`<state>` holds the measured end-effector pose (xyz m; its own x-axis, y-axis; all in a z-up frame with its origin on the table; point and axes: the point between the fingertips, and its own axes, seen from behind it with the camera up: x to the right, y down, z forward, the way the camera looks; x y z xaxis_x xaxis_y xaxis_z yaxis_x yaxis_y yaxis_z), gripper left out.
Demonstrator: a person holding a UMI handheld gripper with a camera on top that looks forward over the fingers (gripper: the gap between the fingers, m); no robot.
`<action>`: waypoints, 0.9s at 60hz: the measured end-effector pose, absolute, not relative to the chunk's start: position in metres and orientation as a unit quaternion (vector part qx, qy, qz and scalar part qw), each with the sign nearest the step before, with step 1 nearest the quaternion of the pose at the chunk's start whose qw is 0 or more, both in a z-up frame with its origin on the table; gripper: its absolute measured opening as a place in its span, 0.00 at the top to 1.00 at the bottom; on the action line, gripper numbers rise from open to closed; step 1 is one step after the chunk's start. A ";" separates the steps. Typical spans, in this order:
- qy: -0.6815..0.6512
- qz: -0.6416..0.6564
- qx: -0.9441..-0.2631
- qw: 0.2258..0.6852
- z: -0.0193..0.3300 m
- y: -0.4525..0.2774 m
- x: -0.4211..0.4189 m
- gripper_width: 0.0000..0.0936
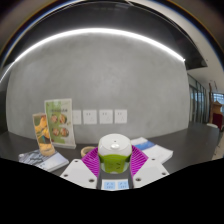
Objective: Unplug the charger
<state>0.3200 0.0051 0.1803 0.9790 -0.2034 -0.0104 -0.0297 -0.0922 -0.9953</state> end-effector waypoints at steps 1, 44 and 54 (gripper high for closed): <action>0.077 -0.068 -0.729 0.677 0.194 0.001 0.321 0.63; 0.010 -0.051 -0.860 0.507 0.054 0.105 0.544 0.51; -0.013 -0.044 -0.843 0.536 0.055 0.141 0.545 0.48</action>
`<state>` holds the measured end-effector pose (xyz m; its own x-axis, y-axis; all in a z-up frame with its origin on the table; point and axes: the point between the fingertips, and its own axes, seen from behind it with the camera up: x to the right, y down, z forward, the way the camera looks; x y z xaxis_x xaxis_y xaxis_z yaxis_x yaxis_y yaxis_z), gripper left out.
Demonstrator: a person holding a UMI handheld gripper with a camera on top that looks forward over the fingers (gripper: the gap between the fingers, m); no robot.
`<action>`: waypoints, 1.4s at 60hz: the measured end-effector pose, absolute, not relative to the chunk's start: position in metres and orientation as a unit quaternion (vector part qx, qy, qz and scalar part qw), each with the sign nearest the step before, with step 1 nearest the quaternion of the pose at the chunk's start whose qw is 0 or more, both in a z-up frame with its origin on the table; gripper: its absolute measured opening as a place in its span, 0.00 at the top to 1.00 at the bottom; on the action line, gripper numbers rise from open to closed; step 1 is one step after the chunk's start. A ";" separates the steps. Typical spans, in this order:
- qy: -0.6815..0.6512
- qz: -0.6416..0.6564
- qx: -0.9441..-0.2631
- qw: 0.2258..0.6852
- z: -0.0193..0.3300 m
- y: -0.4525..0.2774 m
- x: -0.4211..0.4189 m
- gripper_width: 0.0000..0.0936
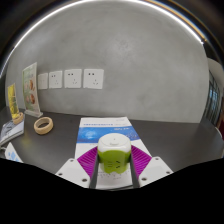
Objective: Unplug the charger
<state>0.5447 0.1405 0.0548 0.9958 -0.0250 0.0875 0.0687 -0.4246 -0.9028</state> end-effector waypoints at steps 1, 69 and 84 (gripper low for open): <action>-0.018 -0.044 -0.842 0.538 0.055 0.143 0.543 0.48; 0.096 -0.070 -0.830 0.545 0.117 -0.174 0.384 0.10; 0.047 -0.104 -0.826 0.552 0.124 -0.231 0.410 0.10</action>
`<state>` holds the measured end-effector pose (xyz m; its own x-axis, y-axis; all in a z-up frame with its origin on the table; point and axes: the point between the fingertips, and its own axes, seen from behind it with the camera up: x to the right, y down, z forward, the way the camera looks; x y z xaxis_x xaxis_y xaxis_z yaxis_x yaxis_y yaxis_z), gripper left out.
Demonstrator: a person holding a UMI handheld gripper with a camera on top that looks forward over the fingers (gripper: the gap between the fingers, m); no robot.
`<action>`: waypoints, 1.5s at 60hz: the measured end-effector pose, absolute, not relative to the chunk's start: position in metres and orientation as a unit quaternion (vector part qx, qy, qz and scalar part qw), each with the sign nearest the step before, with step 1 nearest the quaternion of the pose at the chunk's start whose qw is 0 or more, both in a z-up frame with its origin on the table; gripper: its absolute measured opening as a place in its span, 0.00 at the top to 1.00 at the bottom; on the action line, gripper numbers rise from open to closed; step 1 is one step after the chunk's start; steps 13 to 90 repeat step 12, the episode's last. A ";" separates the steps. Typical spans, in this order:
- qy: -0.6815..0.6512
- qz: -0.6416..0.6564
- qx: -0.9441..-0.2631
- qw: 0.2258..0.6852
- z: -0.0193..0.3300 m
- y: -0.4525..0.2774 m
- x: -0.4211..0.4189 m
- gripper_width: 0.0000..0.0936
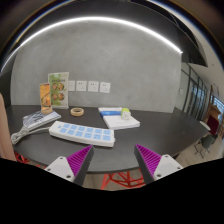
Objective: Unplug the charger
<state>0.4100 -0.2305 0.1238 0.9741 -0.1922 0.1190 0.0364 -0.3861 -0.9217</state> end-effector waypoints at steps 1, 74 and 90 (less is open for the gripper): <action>0.047 -0.103 -0.826 0.552 0.124 -0.234 0.416 0.10; 0.038 -0.062 -0.836 0.544 0.111 -0.275 0.463 0.11; 0.038 -0.062 -0.836 0.544 0.111 -0.275 0.463 0.11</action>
